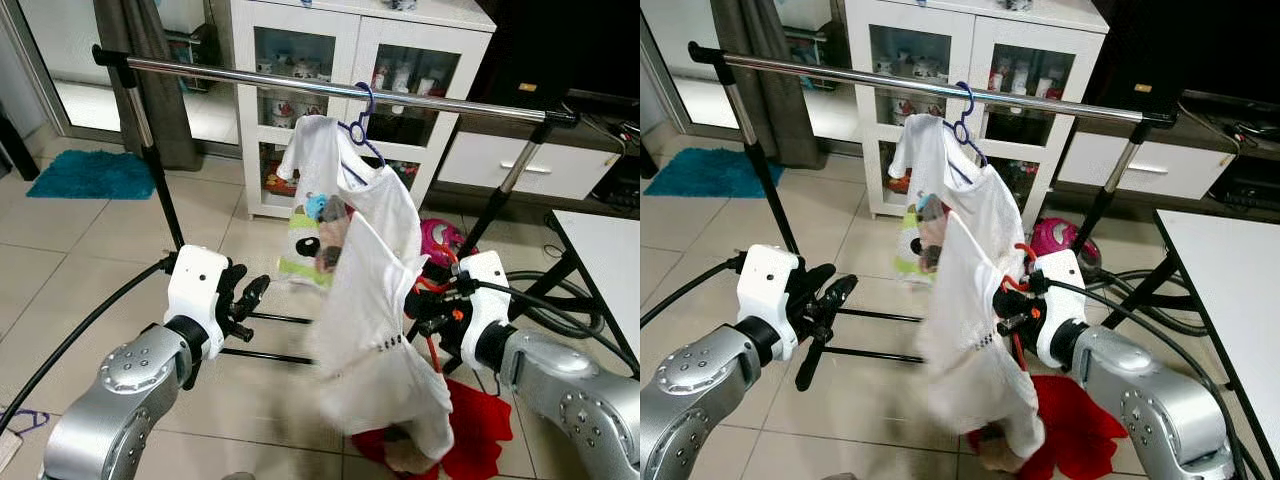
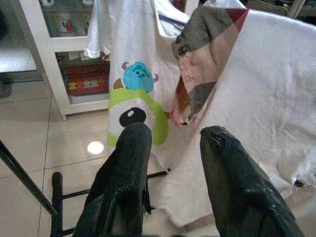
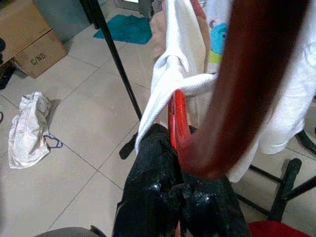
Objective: Hang hanger
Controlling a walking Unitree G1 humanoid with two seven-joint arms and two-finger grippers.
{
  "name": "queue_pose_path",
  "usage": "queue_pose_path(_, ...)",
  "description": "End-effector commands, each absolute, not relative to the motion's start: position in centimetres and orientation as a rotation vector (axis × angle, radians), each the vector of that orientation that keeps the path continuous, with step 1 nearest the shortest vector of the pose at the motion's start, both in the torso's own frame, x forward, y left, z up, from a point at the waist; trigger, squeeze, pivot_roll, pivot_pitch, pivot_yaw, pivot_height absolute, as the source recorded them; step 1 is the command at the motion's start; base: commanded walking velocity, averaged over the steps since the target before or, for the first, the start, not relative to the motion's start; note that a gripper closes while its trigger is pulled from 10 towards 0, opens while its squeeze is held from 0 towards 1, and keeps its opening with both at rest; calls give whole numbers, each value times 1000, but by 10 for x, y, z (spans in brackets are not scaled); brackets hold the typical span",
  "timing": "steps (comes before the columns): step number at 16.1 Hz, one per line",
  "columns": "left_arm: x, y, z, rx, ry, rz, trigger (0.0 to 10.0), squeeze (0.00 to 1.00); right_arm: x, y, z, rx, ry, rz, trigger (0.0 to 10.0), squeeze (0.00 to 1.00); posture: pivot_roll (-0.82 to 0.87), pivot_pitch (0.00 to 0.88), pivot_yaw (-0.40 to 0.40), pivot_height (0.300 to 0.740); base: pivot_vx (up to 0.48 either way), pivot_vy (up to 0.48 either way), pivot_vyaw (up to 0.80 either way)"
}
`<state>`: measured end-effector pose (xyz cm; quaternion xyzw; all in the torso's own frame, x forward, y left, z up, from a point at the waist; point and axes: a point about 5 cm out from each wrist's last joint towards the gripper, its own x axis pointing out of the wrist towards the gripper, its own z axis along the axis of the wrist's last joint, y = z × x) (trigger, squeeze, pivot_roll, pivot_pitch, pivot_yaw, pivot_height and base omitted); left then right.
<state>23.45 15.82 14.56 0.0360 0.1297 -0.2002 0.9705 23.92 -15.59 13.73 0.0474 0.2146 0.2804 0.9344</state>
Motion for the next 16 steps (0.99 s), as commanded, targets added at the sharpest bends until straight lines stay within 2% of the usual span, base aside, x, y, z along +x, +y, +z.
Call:
queue_pose_path(1, 233, 155, 145, 74, 260, -412, 10000, 0, 243, -160, 144, 86, 405, 567, 10000, 0, 108, 24, -90, 740, 0, 0, 0)
queue_pose_path(5, 235, 159, 148, 75, 252, -418, 10000, 0, 251, -167, 156, 63, 368, 634, 10000, 0, 108, 25, -82, 740, 0, 0, 0)
queue_pose_path(11, 237, 162, 153, 94, 231, -434, 10000, 0, 258, -166, 180, 35, 332, 848, 10000, 0, 88, 15, -74, 740, 0, 0, 0)
queue_pose_path(16, 234, 165, 169, 128, 162, -541, 10000, 0, 267, -176, 200, -31, 279, 962, 10000, 0, 90, 0, -78, 740, 0, 0, 0)
